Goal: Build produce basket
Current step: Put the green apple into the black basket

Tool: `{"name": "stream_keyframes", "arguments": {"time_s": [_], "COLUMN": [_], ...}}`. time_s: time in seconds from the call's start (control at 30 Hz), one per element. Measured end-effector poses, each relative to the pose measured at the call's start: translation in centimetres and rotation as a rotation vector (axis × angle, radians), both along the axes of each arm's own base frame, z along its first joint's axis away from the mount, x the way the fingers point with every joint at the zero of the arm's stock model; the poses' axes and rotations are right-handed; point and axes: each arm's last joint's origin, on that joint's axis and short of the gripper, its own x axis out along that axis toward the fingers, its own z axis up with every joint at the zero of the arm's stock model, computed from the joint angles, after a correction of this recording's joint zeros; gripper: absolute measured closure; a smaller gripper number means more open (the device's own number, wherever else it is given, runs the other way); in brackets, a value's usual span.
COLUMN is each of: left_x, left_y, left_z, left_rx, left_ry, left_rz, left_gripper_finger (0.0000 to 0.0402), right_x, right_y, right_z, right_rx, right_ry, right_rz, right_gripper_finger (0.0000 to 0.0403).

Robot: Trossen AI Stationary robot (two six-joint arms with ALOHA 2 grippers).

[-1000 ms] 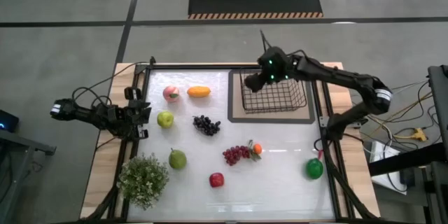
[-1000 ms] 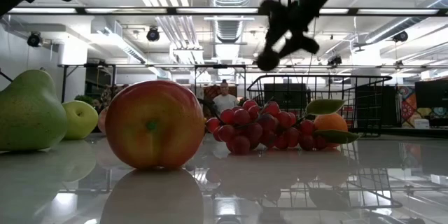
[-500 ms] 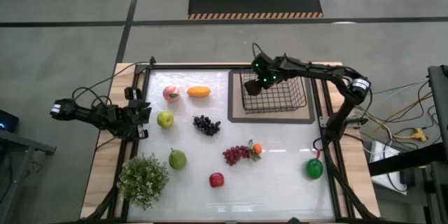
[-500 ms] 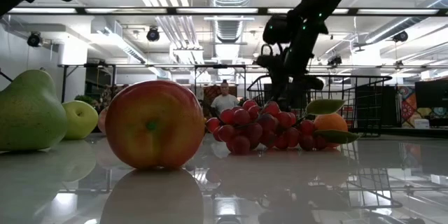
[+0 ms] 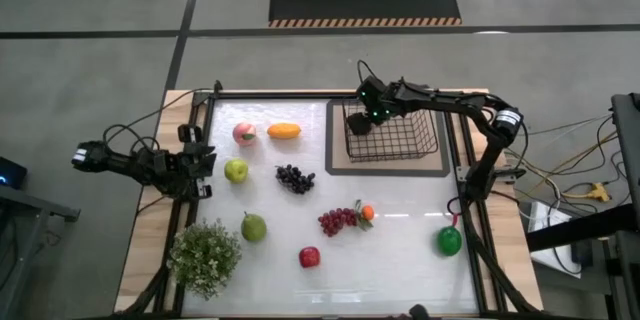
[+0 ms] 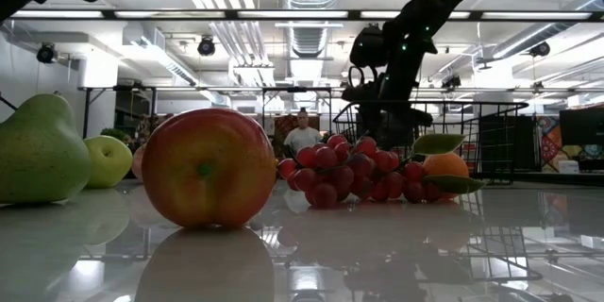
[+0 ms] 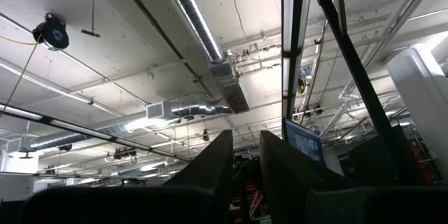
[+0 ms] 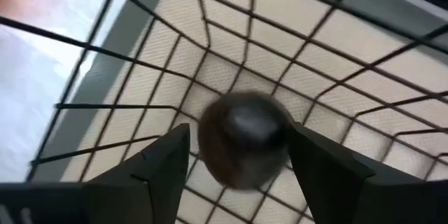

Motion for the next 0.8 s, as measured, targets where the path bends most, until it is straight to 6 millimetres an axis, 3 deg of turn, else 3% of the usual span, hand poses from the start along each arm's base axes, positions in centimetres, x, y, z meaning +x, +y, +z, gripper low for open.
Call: {"name": "stream_keyframes", "arguments": {"time_s": [0.43, 0.63, 0.8], "left_x": [0.0, 0.0, 0.0], "left_y": [0.0, 0.0, 0.0], "left_z": [0.0, 0.0, 0.1], "left_rx": [0.0, -0.001, -0.073], "left_ry": [0.0, 0.0, -0.008], "left_rz": [0.0, -0.001, -0.063], "left_gripper_finger": [0.0346, 0.0346, 0.0346], "right_x": [-0.9, -2.5, -3.8], "right_y": [0.4, 1.6, 4.7], "right_z": [2.0, 5.2, 8.5], "right_rx": [-0.057, -0.098, -0.17], "right_ry": [0.002, -0.03, -0.083], "right_rz": [0.018, 0.051, 0.17], "right_gripper_finger": [0.019, 0.0214, 0.0236]}}
